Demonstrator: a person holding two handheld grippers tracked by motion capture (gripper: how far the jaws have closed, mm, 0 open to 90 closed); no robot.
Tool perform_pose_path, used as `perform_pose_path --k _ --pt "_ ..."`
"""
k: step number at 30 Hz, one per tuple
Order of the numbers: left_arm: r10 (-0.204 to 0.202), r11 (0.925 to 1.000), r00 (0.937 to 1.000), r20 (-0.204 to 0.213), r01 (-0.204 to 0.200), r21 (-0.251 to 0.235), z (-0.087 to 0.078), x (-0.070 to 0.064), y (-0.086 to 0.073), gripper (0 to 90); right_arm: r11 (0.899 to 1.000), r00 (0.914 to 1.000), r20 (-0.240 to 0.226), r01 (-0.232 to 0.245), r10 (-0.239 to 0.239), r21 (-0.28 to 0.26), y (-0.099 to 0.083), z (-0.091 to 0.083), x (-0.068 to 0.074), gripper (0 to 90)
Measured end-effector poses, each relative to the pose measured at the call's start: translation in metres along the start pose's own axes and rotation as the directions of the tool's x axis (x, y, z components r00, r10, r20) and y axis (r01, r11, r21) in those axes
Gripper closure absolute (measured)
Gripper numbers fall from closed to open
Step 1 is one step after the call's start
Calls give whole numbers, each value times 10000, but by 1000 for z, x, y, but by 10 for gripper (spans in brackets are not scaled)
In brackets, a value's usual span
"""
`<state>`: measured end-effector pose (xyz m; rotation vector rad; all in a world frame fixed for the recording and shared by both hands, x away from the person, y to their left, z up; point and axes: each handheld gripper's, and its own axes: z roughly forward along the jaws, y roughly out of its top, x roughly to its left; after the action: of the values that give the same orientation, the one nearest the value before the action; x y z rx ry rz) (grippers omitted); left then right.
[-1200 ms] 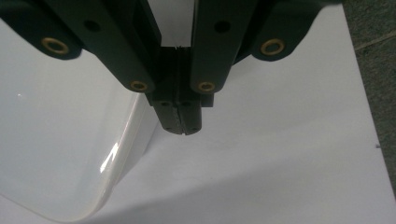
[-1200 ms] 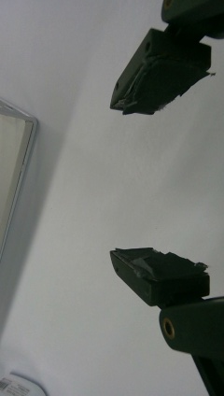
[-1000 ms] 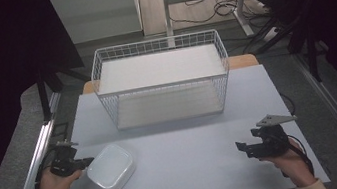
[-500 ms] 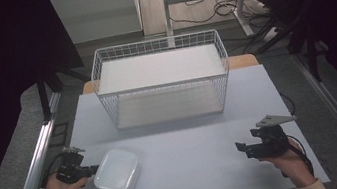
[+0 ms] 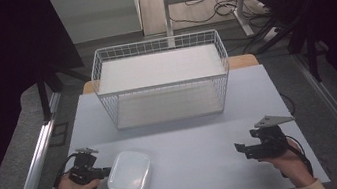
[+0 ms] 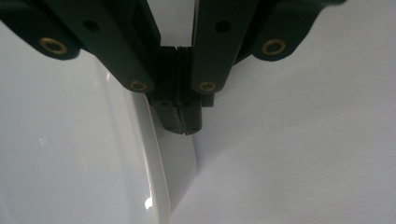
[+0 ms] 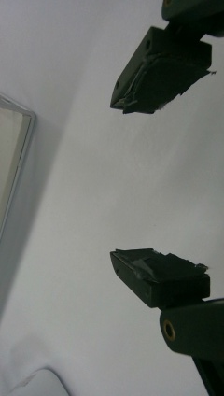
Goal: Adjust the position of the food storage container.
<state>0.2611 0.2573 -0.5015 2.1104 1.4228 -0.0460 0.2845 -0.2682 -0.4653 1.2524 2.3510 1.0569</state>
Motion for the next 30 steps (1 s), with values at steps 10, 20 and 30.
perform_pose_path --k 10,20,30 --pt "462 9988 9976 509 -469 140 16 -24 8 899 10000 10000 -9 41 -41 20 0 0 0 218" --pt "584 9983 9968 539 -588 52 11 -28 4 899 10000 10000 8 31 -31 -2 -1 -1 -1 218" --pt "536 9984 9946 889 -548 106 -4 -27 -25 899 10000 10000 -30 26 -26 18 0 0 1 218"
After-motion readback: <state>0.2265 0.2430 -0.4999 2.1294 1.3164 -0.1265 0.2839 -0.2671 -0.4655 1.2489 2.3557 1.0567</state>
